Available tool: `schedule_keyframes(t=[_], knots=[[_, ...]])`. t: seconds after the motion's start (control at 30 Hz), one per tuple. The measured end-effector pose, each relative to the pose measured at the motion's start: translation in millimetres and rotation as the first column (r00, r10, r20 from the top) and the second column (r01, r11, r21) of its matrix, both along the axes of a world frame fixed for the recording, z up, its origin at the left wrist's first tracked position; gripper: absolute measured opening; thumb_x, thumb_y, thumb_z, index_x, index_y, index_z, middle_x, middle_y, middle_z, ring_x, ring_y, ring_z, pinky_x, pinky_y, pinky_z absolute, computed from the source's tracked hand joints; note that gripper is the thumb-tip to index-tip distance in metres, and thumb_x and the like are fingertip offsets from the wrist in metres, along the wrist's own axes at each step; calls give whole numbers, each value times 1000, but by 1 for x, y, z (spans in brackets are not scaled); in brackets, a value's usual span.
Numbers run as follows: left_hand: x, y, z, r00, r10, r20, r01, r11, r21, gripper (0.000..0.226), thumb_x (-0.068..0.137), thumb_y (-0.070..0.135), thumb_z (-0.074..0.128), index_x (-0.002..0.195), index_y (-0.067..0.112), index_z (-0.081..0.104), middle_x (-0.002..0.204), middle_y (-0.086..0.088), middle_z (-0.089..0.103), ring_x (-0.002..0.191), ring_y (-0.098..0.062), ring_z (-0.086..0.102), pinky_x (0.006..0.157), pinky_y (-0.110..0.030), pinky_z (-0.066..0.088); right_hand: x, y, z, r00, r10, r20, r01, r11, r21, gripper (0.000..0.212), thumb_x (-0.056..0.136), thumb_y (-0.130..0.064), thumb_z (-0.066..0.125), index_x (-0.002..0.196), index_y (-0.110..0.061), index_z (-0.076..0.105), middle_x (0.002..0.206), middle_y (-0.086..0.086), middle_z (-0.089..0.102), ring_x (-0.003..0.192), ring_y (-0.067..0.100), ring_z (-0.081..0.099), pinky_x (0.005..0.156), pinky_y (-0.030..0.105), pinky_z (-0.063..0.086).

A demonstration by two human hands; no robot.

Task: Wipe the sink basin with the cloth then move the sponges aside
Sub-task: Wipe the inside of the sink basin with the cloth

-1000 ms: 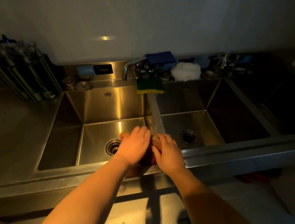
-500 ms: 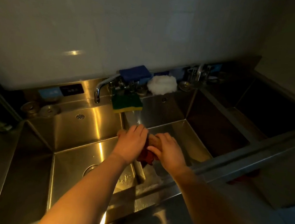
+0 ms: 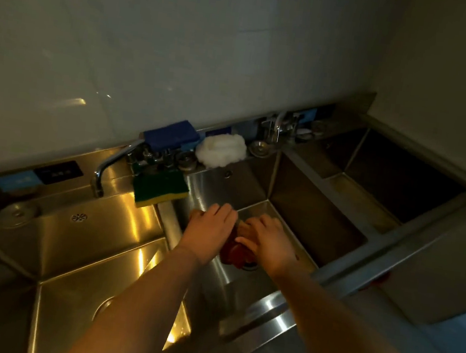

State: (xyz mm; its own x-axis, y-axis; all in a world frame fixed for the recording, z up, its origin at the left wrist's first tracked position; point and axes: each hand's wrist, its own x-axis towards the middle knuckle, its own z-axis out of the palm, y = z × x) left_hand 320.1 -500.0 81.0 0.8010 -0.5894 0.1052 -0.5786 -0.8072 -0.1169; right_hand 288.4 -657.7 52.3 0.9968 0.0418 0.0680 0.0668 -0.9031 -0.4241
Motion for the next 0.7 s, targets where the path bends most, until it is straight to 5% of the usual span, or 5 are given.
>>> schedule_keyframes(t=[0.7], knots=[[74,-151,-26,937,309,-161,-319,947,-39,36,90,17,48,124,20,37,125,-2,48,114,-21,44,87,-41,46,116,-158,-22,980,191,-52,-187,980,64,50,81,-52,61,119,-19,56,117,4,55,111,22,46,90,31,38]])
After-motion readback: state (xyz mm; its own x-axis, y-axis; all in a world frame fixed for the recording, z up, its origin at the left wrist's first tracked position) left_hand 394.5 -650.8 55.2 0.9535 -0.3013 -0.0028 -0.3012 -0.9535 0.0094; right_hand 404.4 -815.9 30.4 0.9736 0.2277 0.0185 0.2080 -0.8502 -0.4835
